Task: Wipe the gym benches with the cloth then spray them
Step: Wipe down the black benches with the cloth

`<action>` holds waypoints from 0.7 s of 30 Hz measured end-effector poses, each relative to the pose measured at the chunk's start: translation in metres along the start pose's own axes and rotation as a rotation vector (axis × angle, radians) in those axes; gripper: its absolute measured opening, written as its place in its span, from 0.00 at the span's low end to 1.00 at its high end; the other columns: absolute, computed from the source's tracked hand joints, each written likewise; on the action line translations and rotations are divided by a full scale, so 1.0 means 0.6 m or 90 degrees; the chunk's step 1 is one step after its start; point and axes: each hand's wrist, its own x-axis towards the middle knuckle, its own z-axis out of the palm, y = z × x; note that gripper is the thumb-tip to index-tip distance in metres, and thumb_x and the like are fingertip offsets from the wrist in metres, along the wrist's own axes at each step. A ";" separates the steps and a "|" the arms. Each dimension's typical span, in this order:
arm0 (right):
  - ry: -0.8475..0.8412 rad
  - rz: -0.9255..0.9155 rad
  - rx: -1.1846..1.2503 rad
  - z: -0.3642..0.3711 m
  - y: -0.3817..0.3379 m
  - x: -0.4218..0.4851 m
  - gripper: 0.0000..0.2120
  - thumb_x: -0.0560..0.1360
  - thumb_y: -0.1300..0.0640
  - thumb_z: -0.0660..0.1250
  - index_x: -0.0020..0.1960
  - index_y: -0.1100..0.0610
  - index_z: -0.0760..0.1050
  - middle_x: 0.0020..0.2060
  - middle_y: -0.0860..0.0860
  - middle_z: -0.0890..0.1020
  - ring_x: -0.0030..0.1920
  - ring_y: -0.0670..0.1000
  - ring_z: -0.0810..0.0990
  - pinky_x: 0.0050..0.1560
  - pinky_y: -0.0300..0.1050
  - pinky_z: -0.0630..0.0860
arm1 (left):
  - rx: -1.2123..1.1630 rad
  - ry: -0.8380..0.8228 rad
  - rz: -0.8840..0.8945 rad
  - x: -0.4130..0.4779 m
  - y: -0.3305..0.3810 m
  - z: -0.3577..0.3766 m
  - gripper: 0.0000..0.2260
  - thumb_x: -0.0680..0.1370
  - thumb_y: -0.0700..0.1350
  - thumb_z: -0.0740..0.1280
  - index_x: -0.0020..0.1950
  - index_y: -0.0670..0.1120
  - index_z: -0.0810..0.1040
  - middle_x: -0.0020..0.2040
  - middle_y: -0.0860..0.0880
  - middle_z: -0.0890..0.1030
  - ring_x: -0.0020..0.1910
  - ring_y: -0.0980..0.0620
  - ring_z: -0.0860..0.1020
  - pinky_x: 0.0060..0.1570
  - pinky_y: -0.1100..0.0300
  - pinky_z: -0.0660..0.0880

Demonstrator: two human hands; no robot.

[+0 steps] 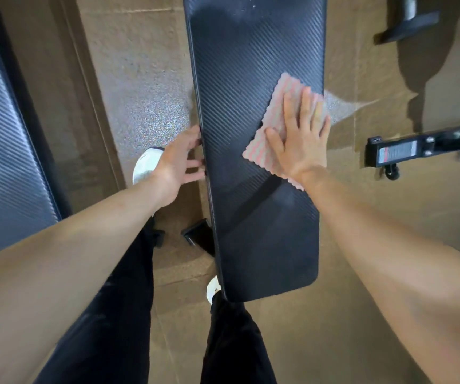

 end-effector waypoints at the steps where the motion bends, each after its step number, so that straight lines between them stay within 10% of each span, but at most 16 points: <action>1: -0.001 0.031 0.031 -0.009 -0.002 0.014 0.38 0.80 0.31 0.41 0.83 0.50 0.37 0.82 0.57 0.42 0.81 0.63 0.41 0.78 0.69 0.45 | -0.004 -0.009 -0.003 0.002 0.000 -0.005 0.13 0.85 0.57 0.59 0.68 0.59 0.74 0.69 0.54 0.75 0.63 0.43 0.79 0.58 0.51 0.80; 8: -0.001 0.042 0.076 -0.030 -0.094 0.018 0.37 0.81 0.33 0.44 0.83 0.50 0.39 0.83 0.56 0.42 0.80 0.68 0.41 0.76 0.72 0.40 | -0.049 -0.054 -0.026 0.004 0.003 -0.026 0.32 0.68 0.65 0.67 0.72 0.58 0.75 0.72 0.55 0.75 0.66 0.42 0.78 0.62 0.46 0.79; 13: -0.005 -0.157 0.082 -0.008 -0.052 -0.035 0.35 0.81 0.33 0.51 0.83 0.43 0.46 0.83 0.52 0.42 0.82 0.61 0.39 0.77 0.71 0.41 | -0.080 -0.061 -0.031 0.016 -0.005 -0.034 0.21 0.83 0.61 0.56 0.71 0.59 0.77 0.74 0.53 0.73 0.68 0.39 0.75 0.63 0.45 0.78; 21: 0.000 0.155 0.093 -0.004 -0.121 -0.012 0.40 0.77 0.27 0.45 0.83 0.44 0.41 0.82 0.62 0.43 0.78 0.73 0.39 0.72 0.78 0.42 | -0.091 -0.059 -0.052 0.024 -0.001 -0.038 0.22 0.82 0.63 0.54 0.69 0.60 0.79 0.74 0.53 0.73 0.67 0.40 0.76 0.66 0.41 0.75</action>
